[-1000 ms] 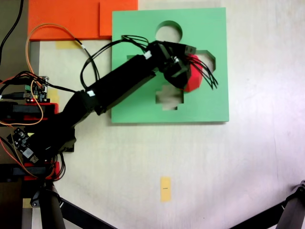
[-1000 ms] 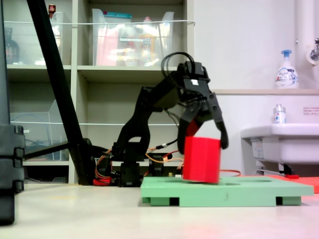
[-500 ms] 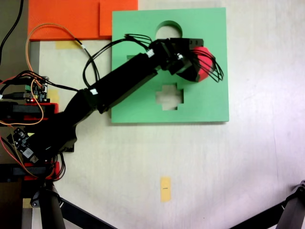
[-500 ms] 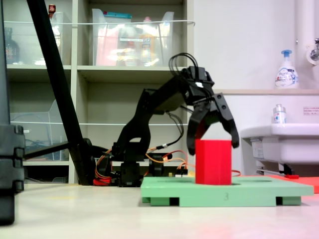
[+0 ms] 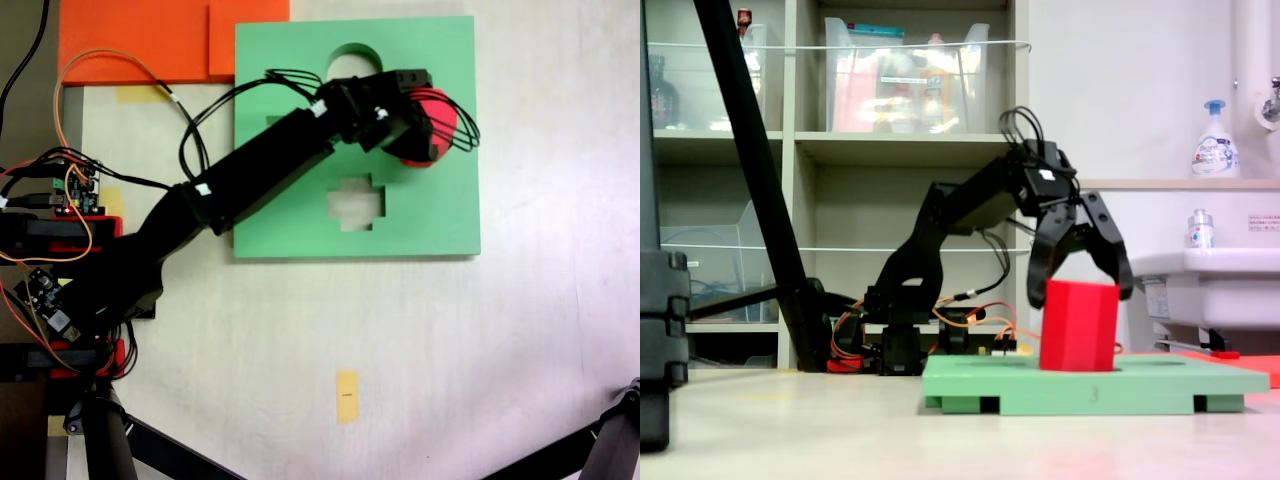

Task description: Put the octagonal pillar block into the corresponding hole

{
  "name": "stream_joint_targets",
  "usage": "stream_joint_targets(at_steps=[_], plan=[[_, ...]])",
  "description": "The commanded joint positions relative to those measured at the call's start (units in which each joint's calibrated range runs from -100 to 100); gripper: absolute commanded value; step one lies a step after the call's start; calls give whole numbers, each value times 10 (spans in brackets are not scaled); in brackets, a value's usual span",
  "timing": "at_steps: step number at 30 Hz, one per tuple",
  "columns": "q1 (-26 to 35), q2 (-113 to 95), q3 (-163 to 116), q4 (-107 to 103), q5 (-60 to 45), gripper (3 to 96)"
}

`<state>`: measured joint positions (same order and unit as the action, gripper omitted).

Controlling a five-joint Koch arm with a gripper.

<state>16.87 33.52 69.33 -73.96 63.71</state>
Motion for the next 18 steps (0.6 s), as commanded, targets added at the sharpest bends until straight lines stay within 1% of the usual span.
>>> stream_joint_targets(at_steps=[1, 13, 15, 16, 17, 18], plan=[[0, -1, 12, 32, -6, 330], [6, 14, 12, 50, -14, 331], [6, 21, 12, 48, -14, 377], [6, 25, 11, 46, -14, 457], [6, 29, 11, 45, -14, 517], [5, 34, 11, 44, -15, 548]])
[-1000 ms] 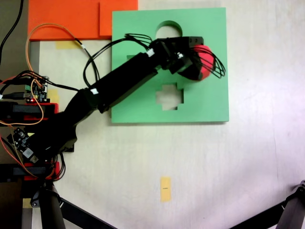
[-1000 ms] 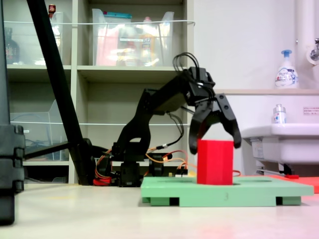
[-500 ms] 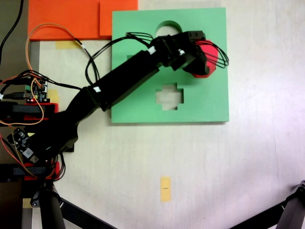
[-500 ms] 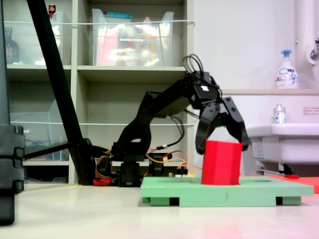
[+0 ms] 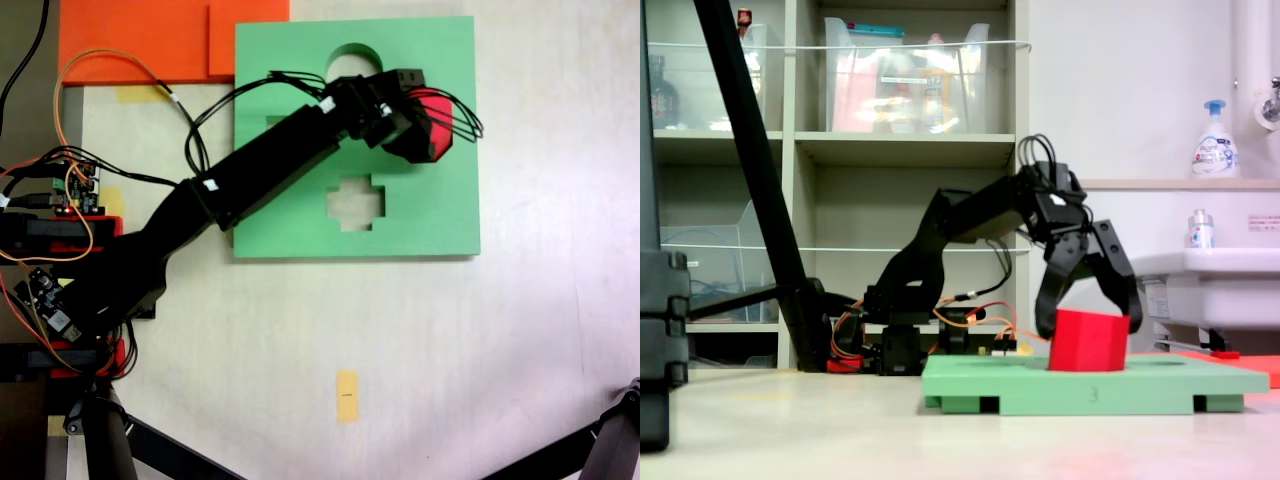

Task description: Put the octagonal pillar block into the corresponding hole

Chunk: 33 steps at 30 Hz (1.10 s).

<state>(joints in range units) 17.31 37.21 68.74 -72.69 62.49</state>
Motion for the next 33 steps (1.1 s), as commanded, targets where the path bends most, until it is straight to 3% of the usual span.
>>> stream_joint_targets(at_steps=[1, 3, 6, 7, 13, 21, 24, 27, 33], plan=[[0, 1, 16, 30, -2, 555], [0, 2, 15, 15, 1, 605], [0, 2, 16, 11, 2, 934], [-1, -1, 16, 6, 2, 958], [-3, -90, 16, -16, 0, 958], [-17, -459, 16, -81, -85, 955], [-42, -612, 14, -97, -221, 848], [-93, -721, 14, -56, -339, 645], [-176, -721, -5, 84, -417, 589]])
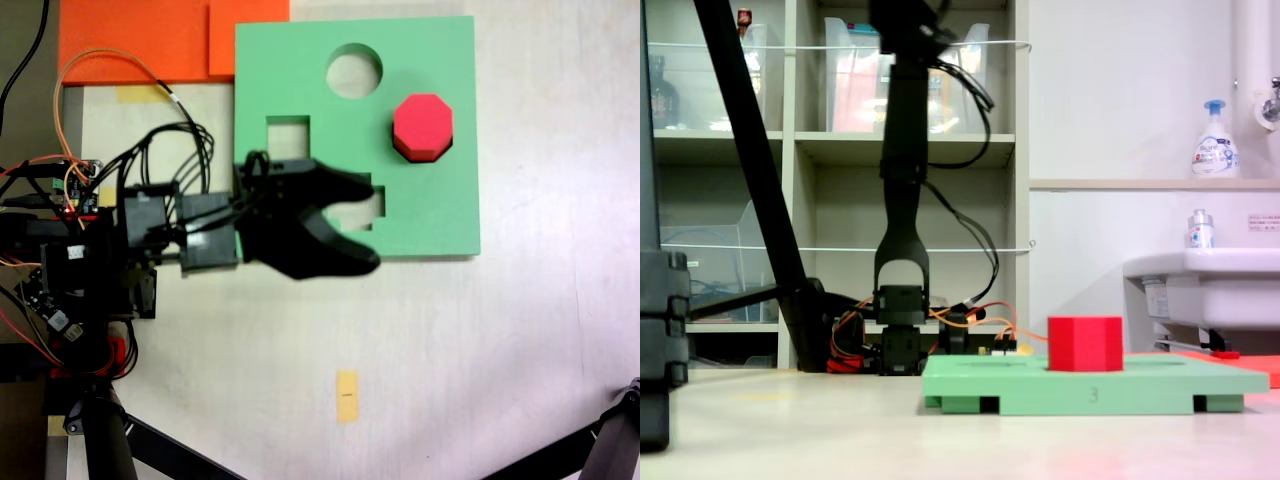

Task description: Put the octagonal pillar block into the corresponding hole

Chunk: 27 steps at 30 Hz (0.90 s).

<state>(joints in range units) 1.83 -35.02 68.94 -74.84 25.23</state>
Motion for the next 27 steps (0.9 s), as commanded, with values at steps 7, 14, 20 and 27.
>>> stream_joint_targets(at_steps=[7, 14, 20, 27], plan=[[-36, -312, -774, 697, -124, 519], [-17, -477, -1332, 950, -213, 483], [0, -587, -1610, 925, -215, 486], [2, -650, -1689, 916, -260, 485]])
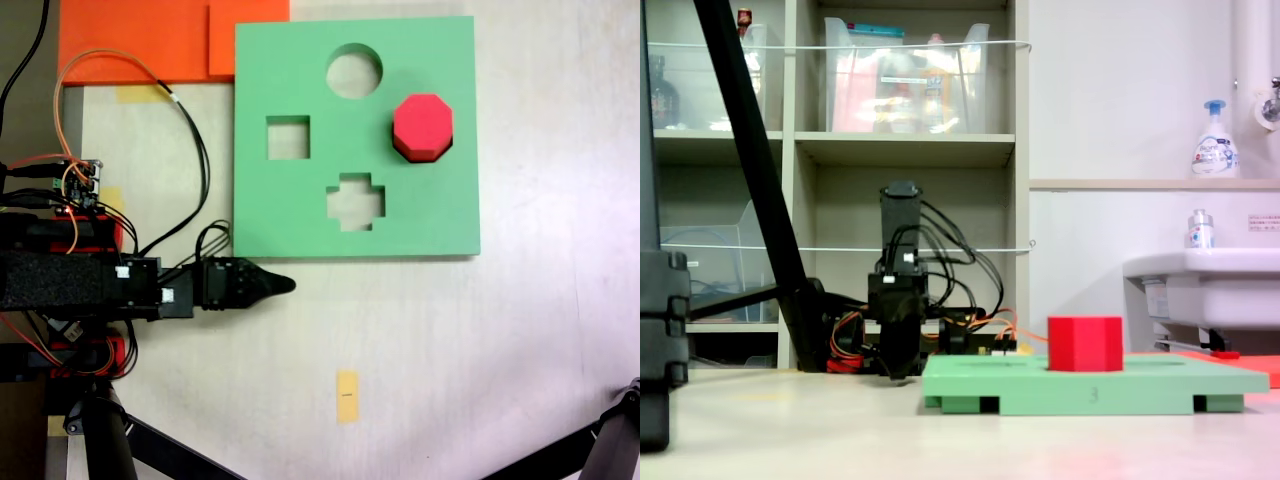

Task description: Put the octagonal pillar block into the corresponding hole

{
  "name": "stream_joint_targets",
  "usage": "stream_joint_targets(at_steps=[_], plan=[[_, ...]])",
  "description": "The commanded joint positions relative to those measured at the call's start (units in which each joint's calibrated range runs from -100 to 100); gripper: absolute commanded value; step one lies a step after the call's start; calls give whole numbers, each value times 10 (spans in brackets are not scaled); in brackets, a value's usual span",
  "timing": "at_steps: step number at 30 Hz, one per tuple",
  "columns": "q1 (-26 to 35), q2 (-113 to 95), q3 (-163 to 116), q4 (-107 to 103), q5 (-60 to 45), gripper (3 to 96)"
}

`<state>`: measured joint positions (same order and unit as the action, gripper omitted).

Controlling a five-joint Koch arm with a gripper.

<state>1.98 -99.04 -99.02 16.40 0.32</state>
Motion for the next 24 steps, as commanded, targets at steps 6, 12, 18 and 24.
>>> stream_joint_targets(at_steps=[6, 12, 18, 24], plan=[[6, -10, -10, -150, -11, 494], [5, -10, -10, -162, -9, 491], [4, -10, -10, -154, -9, 491], [4, -10, -10, -153, -9, 493]])
